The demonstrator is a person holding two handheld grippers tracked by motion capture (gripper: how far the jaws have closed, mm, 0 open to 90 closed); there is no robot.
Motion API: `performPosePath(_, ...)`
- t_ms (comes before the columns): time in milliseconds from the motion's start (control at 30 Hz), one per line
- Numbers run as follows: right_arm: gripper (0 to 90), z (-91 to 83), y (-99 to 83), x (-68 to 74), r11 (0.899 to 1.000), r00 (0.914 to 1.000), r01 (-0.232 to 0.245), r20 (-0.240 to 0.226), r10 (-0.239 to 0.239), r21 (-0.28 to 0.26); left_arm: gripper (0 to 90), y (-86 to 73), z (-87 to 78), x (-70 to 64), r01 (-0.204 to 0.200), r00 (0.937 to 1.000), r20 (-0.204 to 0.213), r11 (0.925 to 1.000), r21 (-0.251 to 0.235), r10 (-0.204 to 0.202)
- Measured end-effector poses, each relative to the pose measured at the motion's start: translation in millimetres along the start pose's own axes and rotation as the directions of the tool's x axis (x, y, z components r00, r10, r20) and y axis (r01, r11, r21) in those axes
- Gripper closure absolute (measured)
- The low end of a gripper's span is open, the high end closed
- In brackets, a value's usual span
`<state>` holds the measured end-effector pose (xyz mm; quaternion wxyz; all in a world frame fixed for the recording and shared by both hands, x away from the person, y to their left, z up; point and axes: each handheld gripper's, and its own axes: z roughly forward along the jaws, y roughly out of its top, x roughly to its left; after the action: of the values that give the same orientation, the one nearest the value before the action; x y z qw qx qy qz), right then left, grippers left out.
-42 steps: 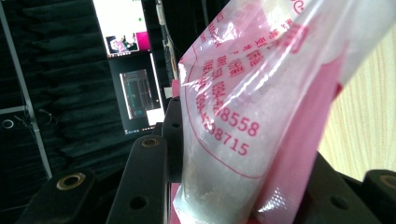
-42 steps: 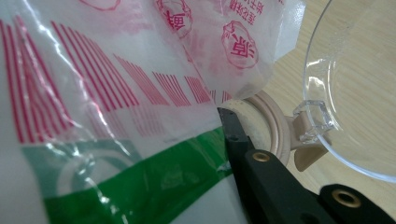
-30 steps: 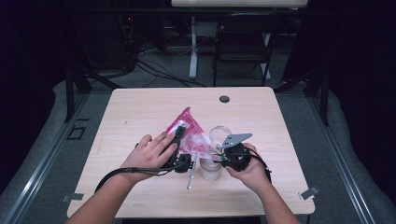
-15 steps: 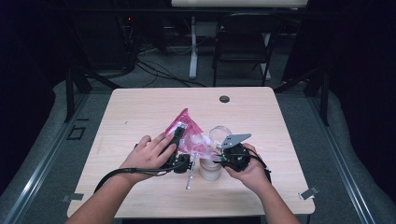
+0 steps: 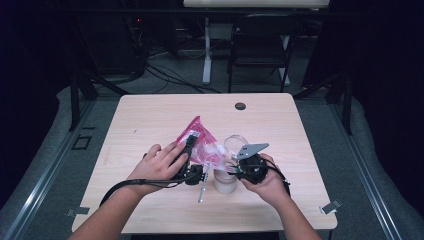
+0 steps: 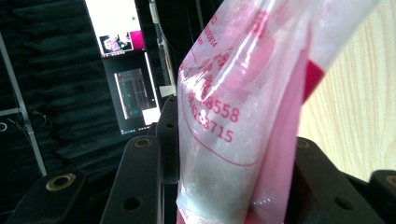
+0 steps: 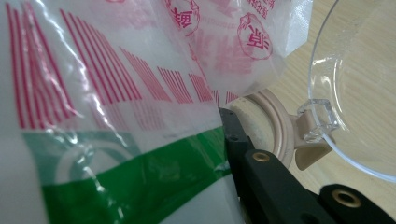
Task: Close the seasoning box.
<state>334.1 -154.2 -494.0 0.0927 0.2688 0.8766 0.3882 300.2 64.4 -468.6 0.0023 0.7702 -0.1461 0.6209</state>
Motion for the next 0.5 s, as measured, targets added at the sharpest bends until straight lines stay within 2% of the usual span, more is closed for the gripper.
performPosePath(333, 90.0, -0.4, 0.7, 1.3, 1.000, 1.0000, 0.004, -0.003, -0.004, 0.006, 63.1, -0.6, 0.1, 1.5, -0.003, 1.0000, 0.000, 1.0000, 0.001, 0.003)
performPosePath(400, 90.0, -0.2, 0.9, 1.6, 1.000, 1.0000, 0.004, -0.004, -0.004, 0.000, 63.0, -1.1, 0.1, 1.2, 0.003, 0.9999, -0.011, 1.0000, -0.001, -0.003)
performPosePath(433, 90.0, -0.5, 1.1, 1.8, 1.000, 1.0000, 0.007, 0.000, -0.007, 0.001, 62.9, -1.5, 0.1, 1.0, -0.002, 1.0000, 0.003, 1.0000, 0.008, 0.002)
performPosePath(500, 90.0, -0.5, 1.3, 2.5, 1.000, 1.0000, 0.008, 0.001, -0.008, -0.001, 62.8, -2.7, 0.8, -1.2, 0.010, 0.9999, 0.002, 0.9999, 0.008, -0.010)
